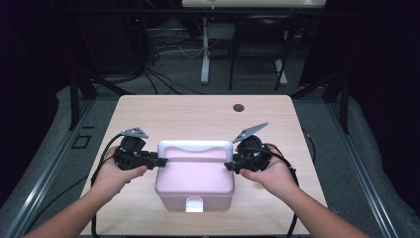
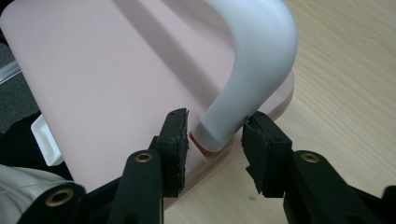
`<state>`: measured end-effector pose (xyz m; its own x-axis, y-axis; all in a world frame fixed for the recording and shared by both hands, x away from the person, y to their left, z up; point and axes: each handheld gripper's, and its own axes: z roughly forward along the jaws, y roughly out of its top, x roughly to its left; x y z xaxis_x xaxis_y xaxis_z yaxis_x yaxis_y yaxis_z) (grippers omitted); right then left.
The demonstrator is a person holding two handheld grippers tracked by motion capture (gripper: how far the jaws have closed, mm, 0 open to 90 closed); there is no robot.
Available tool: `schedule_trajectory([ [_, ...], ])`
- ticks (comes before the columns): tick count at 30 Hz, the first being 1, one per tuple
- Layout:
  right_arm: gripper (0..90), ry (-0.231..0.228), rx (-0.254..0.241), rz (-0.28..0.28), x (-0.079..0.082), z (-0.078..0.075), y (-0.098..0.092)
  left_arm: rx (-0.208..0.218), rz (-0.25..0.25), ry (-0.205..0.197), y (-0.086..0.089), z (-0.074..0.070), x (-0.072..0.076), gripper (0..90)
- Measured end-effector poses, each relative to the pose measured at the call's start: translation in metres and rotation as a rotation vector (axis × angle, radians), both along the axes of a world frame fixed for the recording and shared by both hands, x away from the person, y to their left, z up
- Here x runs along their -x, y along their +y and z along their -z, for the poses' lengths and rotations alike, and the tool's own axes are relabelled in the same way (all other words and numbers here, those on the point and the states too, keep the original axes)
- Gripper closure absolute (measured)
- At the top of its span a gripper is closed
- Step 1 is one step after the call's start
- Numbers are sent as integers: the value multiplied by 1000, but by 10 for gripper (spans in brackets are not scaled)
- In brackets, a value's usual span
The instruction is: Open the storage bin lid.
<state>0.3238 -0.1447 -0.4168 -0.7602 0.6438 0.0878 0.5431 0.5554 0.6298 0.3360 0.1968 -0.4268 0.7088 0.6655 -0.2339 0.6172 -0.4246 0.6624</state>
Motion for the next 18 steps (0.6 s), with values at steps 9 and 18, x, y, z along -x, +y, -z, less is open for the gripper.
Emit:
schedule_trajectory([
  [9, 720, -18, 7, -11, 4, -1, 1, -10, 5, -22, -1, -2, 7, 731],
  [18, 744, -9, 5, -16, 7, -2, 0, -21, 12, -36, -1, -2, 9, 734],
])
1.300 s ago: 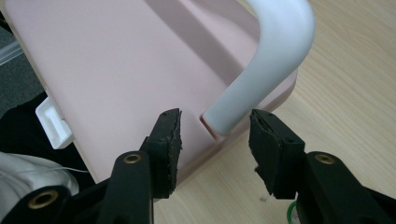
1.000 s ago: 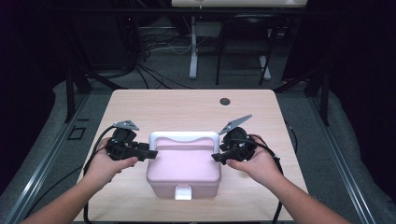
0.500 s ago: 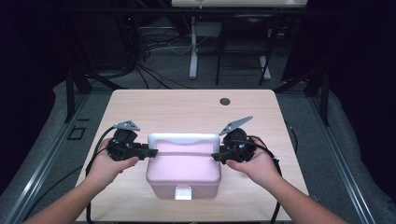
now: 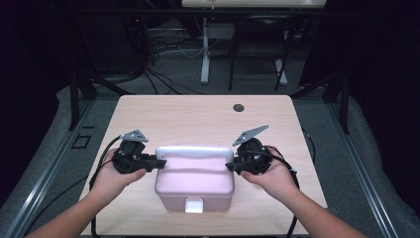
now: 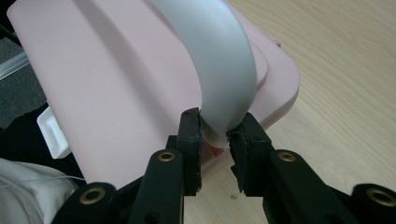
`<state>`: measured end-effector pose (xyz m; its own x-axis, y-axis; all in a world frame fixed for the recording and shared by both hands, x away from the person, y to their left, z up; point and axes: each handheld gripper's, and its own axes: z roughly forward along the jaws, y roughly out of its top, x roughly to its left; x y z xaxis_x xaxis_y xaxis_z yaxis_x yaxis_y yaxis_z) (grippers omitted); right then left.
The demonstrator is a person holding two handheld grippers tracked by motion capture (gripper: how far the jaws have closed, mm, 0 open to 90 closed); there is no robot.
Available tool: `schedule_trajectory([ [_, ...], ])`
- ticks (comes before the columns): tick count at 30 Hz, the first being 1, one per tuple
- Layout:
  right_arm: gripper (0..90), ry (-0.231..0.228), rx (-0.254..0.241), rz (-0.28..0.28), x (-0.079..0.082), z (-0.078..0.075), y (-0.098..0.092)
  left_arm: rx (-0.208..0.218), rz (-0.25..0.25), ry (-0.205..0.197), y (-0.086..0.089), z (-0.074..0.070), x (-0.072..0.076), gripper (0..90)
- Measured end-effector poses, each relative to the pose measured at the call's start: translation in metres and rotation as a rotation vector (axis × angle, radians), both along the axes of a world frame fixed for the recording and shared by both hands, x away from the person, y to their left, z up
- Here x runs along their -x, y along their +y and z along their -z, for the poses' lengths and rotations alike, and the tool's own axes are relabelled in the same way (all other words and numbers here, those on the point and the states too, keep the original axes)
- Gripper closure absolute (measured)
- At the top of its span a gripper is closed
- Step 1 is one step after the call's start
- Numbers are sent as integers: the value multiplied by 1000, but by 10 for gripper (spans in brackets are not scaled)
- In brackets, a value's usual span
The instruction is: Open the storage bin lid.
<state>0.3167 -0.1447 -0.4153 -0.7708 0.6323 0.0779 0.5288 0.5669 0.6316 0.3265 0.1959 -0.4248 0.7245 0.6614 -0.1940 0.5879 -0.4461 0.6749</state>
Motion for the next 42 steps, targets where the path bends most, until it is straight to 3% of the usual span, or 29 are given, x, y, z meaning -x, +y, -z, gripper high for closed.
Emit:
schedule_trajectory([
  [14, 745, 9, 0, -5, 0, -3, 0, -5, 2, 8, 0, -1, 1, 735],
  [34, 748, -11, -42, 4, -8, -24, -3, 29, -14, 3, 4, -22, -8, 730],
  [42, 748, -11, -43, 9, -8, -25, -3, 37, -6, -20, 8, -26, 0, 662],
])
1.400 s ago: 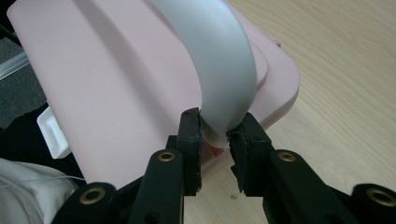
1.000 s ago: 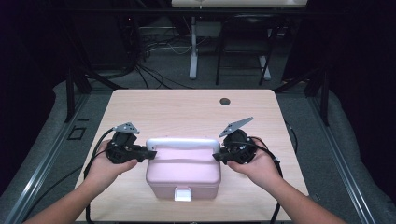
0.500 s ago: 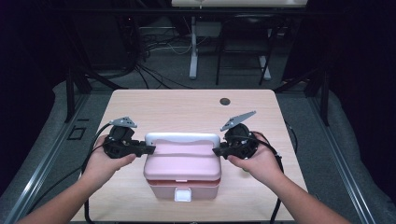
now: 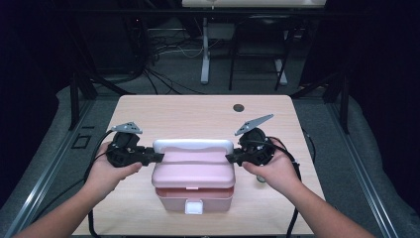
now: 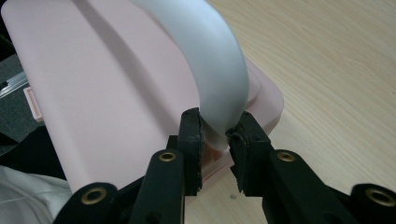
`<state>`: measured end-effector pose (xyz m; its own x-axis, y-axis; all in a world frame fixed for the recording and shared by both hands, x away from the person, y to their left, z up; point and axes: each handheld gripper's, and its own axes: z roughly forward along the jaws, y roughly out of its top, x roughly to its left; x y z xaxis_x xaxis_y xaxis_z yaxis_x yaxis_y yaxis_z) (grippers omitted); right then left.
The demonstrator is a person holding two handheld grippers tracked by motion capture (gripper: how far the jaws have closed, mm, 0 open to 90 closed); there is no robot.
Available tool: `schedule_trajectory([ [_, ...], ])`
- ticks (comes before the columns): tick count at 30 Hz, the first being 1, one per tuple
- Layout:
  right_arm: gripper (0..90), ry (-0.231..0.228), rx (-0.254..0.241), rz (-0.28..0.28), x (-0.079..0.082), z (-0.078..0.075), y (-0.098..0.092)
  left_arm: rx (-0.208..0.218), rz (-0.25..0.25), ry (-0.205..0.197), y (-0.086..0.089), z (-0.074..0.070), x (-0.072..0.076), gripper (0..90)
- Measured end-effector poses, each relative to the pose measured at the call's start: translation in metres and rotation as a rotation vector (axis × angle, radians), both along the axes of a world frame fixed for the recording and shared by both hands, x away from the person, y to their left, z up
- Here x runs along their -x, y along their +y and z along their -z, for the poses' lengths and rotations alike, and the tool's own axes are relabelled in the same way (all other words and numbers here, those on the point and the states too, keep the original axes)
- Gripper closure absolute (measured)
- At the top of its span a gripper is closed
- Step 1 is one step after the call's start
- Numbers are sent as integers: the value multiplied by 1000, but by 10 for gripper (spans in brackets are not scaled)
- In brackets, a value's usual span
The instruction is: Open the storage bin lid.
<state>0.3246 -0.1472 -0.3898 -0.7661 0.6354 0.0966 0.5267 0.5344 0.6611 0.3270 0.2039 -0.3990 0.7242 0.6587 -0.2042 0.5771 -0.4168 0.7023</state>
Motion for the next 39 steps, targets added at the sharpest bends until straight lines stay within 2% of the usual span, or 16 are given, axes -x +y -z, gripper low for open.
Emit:
schedule_trajectory([
  [11, 748, 2, -4, 2, 0, -2, 0, -19, -27, -33, 24, 0, 16, 636],
  [19, 747, 4, -6, 7, -1, -3, 0, -36, -24, -15, 36, 14, 32, 638],
  [28, 747, 3, -3, 10, 0, -3, 1, -34, -5, 11, 35, 31, 45, 639],
  [39, 746, 1, 0, 13, 0, -2, 0, -24, 27, 21, 26, 34, 51, 641],
])
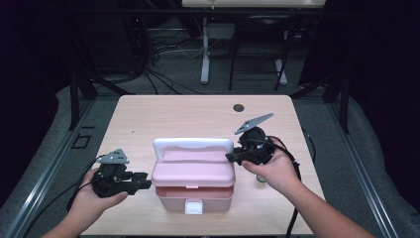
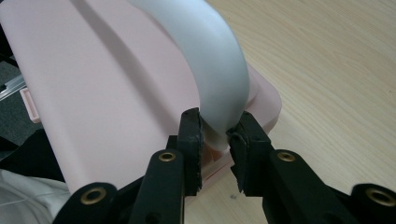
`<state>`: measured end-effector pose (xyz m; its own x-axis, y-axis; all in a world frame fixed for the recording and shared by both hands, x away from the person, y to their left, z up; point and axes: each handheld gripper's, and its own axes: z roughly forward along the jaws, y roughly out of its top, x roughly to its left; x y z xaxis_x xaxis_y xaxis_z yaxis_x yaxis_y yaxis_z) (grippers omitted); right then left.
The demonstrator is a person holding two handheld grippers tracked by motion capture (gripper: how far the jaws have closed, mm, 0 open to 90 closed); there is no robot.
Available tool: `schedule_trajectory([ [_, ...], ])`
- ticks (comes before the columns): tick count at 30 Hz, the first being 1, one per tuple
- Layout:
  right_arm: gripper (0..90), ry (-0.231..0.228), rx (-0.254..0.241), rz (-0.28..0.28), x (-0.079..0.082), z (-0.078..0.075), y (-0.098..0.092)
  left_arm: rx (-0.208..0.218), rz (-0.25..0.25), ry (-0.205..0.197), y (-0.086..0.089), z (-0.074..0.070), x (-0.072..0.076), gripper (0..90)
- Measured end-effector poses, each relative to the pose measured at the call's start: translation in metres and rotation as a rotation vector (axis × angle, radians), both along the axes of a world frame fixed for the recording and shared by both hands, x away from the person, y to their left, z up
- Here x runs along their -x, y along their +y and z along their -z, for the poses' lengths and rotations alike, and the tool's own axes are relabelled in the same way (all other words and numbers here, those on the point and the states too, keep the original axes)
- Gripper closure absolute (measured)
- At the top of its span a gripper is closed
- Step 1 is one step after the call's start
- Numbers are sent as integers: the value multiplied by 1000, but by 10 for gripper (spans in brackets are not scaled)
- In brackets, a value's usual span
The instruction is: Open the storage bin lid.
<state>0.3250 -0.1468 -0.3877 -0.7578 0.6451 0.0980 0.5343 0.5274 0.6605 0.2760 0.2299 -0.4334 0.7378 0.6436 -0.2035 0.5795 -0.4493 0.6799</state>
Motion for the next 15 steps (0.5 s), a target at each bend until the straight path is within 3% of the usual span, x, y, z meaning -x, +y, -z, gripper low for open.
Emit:
schedule_trajectory([
  [15, 701, -5, -9, 10, 0, 0, -1, 16, 10, -13, -3, -6, 3, 636],
])
